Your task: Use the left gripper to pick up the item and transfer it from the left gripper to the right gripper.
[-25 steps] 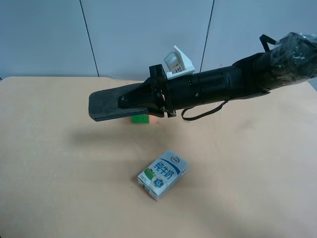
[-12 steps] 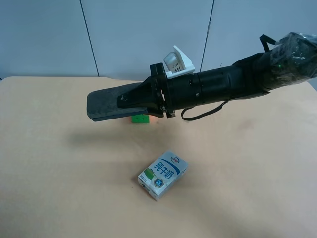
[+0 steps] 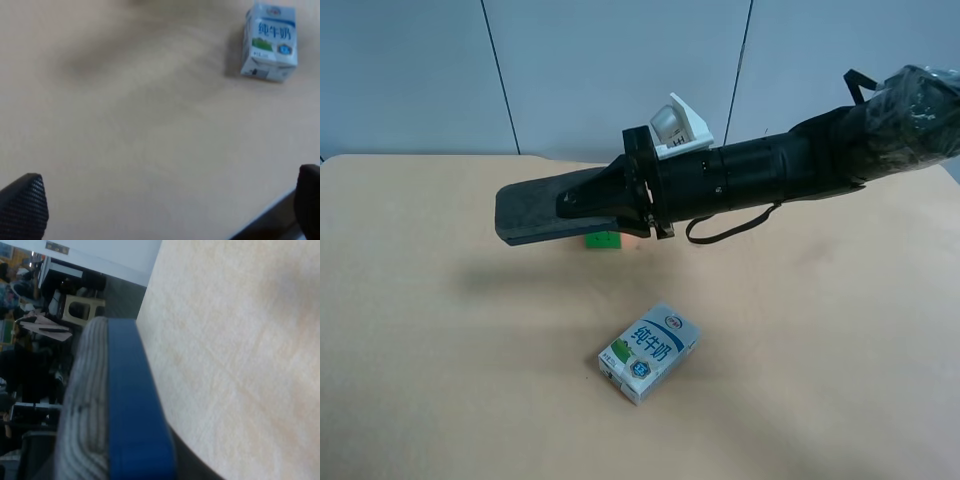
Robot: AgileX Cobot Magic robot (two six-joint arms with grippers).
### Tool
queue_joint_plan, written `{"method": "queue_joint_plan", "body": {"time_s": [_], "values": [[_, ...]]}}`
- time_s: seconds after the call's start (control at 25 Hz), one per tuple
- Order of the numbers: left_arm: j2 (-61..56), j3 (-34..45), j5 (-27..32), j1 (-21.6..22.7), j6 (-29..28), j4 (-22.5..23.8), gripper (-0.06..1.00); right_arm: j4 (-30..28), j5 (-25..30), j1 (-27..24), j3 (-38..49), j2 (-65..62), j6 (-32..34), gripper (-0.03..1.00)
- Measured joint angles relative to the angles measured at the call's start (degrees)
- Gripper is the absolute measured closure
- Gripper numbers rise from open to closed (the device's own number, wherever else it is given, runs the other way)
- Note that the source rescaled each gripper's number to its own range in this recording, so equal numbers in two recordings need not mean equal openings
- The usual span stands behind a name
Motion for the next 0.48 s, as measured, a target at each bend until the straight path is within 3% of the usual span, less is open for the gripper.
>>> {"method": "queue_joint_plan", "body": {"time_s": [0.48], "values": [[-0.3,1.9,-5.5,0.0,-0.8,-0.4,-0.06,0.0,0.0,0.0,0.0,0.0,0.0,0.97]]}}
